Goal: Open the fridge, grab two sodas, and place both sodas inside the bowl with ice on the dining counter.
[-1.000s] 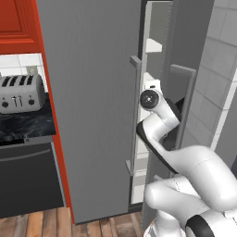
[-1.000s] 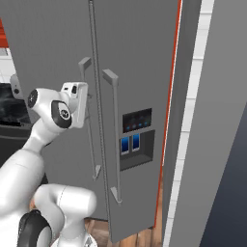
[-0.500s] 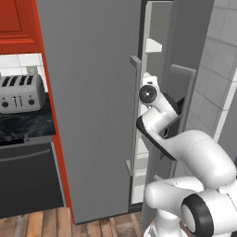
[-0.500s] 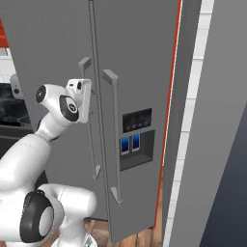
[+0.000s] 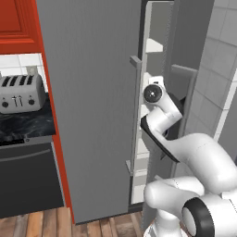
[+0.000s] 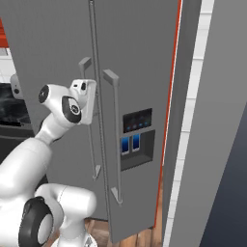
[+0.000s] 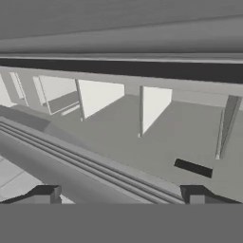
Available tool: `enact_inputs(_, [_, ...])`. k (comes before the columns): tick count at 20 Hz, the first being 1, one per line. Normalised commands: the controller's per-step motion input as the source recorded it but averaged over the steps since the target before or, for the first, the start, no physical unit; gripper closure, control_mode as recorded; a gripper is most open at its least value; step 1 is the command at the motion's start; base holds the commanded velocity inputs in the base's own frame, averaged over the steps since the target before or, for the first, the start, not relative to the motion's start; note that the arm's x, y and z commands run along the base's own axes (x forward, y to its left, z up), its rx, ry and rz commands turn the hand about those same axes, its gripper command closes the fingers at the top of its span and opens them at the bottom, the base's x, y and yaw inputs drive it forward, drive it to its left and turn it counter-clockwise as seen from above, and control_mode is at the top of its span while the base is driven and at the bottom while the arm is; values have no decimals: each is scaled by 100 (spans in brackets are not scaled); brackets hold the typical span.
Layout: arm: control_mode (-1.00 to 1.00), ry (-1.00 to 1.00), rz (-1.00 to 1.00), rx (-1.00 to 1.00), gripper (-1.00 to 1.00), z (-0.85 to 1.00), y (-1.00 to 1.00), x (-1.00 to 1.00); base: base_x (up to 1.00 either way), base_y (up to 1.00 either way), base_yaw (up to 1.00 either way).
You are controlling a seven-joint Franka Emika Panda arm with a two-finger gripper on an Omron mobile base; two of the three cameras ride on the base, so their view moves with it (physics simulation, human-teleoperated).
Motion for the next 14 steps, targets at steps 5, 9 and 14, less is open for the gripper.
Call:
enact_inputs(5, [-100, 0, -8, 0, -100, 0, -32, -32, 0, 0, 0])
enact_inputs(9, [-100, 0, -10, 0, -100, 0, -25, -34, 0, 0, 0])
enact_inputs(14, [-100, 7, -12, 0, -100, 0, -41, -4, 0, 0, 0])
